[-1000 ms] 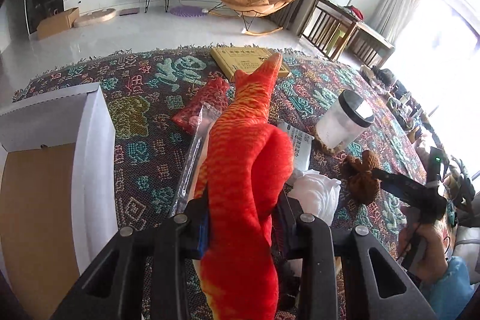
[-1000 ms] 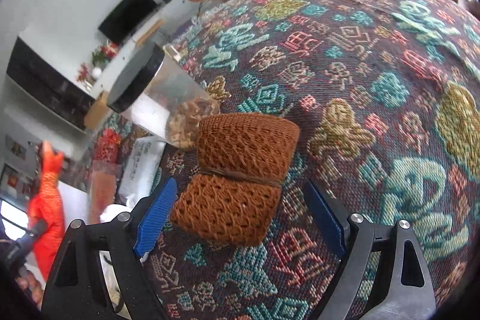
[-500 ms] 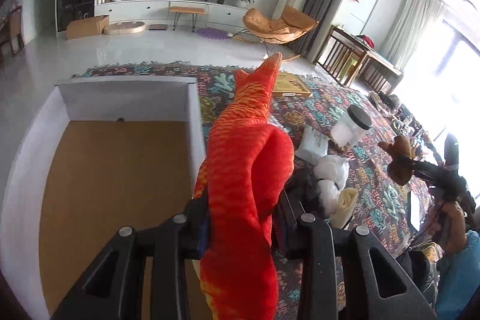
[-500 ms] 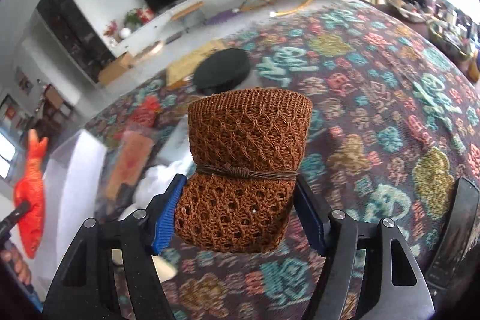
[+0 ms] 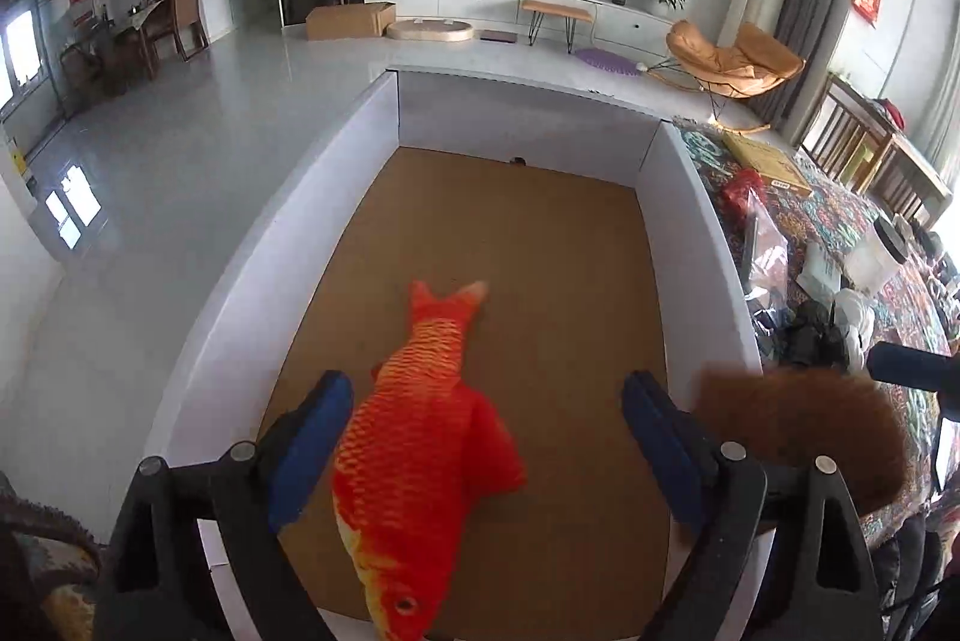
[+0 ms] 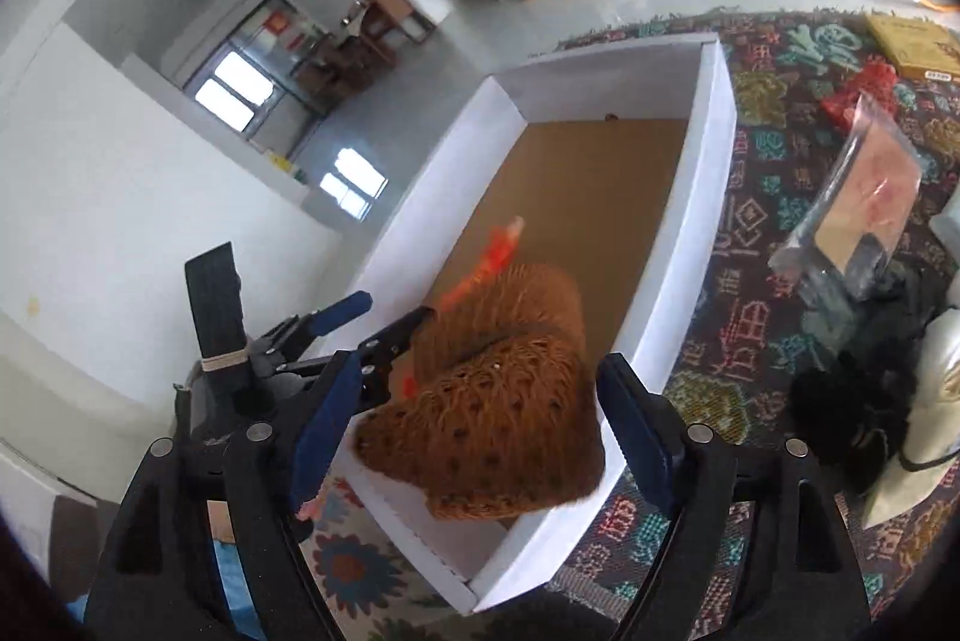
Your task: Organize soft objects
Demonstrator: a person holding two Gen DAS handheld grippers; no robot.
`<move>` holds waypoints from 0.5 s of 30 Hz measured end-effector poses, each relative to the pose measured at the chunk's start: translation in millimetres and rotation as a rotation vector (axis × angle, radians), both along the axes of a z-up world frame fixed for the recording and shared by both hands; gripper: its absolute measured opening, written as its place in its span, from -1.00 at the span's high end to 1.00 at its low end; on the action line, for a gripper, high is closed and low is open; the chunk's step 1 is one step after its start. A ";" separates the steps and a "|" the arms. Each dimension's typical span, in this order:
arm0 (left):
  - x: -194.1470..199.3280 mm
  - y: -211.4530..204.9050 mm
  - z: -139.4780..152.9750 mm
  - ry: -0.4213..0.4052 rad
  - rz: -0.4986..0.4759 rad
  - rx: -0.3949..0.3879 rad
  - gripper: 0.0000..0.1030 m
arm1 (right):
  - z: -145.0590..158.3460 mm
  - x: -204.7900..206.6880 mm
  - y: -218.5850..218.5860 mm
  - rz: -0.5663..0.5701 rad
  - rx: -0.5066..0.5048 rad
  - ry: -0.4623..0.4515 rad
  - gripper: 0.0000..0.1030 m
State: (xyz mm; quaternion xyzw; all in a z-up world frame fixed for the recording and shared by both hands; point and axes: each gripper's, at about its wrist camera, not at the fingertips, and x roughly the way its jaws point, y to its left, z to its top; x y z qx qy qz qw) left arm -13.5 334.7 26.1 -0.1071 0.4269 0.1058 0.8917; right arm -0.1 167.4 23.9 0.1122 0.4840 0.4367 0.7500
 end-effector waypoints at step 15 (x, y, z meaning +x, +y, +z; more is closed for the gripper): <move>15.0 -169.7 22.9 -0.135 -0.404 -0.110 -0.77 | -102.3 -17.6 -144.5 -0.360 -0.473 -0.189 -0.61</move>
